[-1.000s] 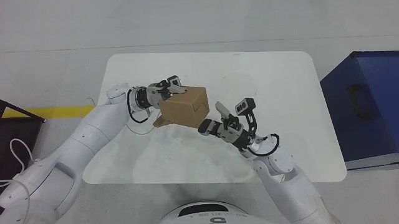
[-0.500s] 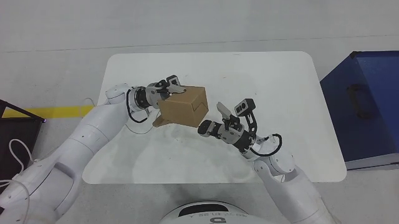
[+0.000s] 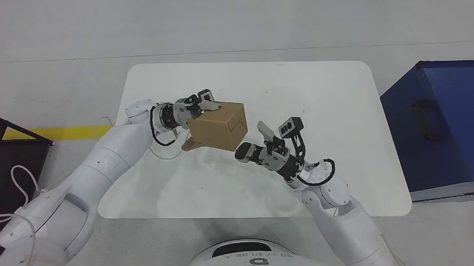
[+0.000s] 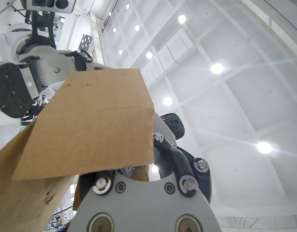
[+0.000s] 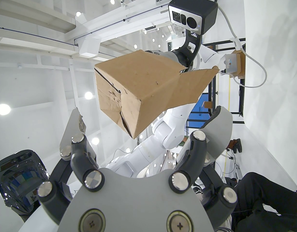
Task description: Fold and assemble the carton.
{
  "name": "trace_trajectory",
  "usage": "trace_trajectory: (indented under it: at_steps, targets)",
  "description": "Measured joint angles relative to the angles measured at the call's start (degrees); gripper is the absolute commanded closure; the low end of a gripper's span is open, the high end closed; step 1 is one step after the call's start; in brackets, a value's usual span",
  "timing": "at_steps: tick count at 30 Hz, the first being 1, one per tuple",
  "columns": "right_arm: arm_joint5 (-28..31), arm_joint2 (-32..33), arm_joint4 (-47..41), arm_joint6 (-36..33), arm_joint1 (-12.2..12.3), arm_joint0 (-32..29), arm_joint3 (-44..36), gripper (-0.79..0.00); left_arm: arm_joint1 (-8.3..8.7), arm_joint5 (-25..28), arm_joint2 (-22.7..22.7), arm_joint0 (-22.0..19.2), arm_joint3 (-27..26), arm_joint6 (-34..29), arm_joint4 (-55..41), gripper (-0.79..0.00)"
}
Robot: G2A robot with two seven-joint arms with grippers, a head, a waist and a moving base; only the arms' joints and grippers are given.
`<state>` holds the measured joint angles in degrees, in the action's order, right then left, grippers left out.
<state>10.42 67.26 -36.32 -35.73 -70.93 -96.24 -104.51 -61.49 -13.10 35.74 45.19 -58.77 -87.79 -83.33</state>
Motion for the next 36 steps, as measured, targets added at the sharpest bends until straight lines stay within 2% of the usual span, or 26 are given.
trace_trajectory:
  at_steps: [3,7,10,36]
  targets:
    - [0.7,0.0,0.7,0.7,0.0,-0.3,-0.6,-0.785,-0.03,-3.5,1.0,1.0,-1.3,-0.2,-5.9,0.000]
    - [2.1,0.7,1.1,0.2,0.2,-1.2,-1.2,-0.785,0.30,-3.2,-0.6,1.0,-1.9,-0.2,-14.0,0.000]
    - [3.0,1.2,0.8,-0.1,0.3,-1.8,-1.5,-0.785,0.96,-3.2,-2.6,0.6,-4.4,-0.2,-18.5,0.000]
    - [3.7,1.4,1.1,0.4,0.3,-2.0,-1.6,-0.785,1.17,-3.2,-3.1,0.5,-5.0,-0.2,-18.9,0.000]
